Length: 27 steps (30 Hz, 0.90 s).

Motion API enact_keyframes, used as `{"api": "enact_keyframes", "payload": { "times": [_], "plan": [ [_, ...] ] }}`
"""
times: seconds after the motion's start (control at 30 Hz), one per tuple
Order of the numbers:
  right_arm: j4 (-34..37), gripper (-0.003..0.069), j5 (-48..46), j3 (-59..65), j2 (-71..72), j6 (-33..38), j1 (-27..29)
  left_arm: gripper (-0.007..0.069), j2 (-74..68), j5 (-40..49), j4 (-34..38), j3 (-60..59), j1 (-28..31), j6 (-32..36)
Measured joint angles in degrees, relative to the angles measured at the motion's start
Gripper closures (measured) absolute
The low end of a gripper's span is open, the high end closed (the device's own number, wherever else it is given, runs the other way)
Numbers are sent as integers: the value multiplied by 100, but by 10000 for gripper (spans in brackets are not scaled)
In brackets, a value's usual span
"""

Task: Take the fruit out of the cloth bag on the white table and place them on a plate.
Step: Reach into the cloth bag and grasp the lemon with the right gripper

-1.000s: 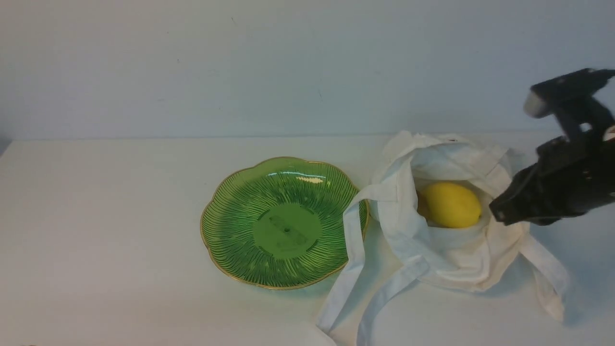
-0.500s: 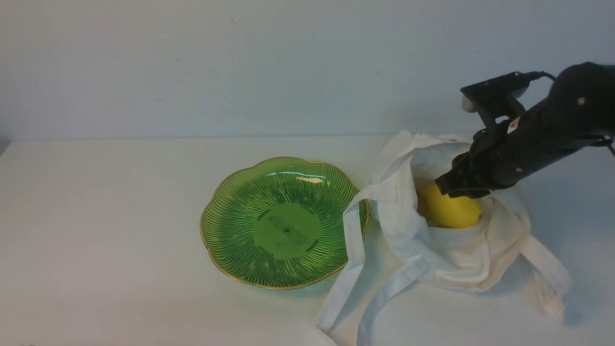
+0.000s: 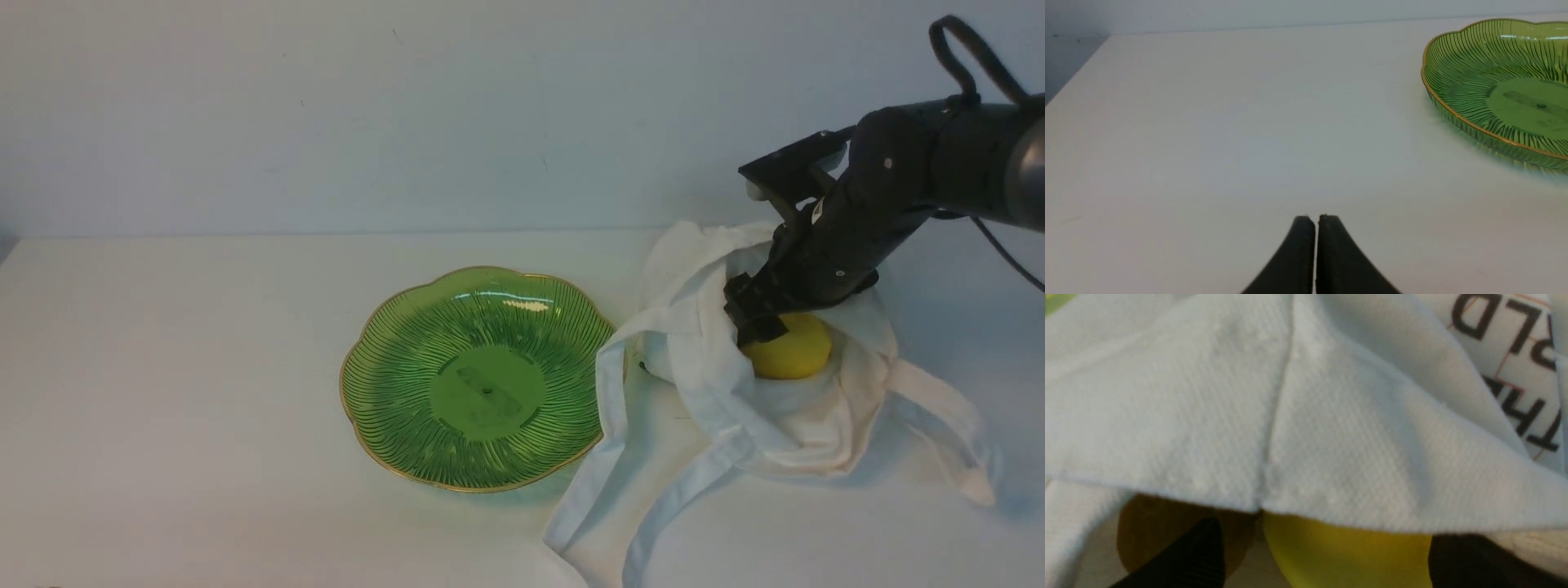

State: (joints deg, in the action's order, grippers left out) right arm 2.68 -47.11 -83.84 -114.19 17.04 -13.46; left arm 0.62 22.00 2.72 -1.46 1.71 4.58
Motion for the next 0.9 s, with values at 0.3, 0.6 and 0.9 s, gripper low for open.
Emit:
{"api": "enact_keyframes", "payload": {
  "times": [0.3, 0.6, 0.9],
  "plan": [
    [-531, 20, -32, -29, -284, 0, 0, 632, 0, 0, 0, 0, 0, 0],
    [-600, 86, -231, -76, -282, -588, -6, 632, 0, 0, 0, 0, 0, 0],
    [344, 86, -1447, -32, 848, -737, -6, 632, 0, 0, 0, 0, 0, 0]
  ]
}}
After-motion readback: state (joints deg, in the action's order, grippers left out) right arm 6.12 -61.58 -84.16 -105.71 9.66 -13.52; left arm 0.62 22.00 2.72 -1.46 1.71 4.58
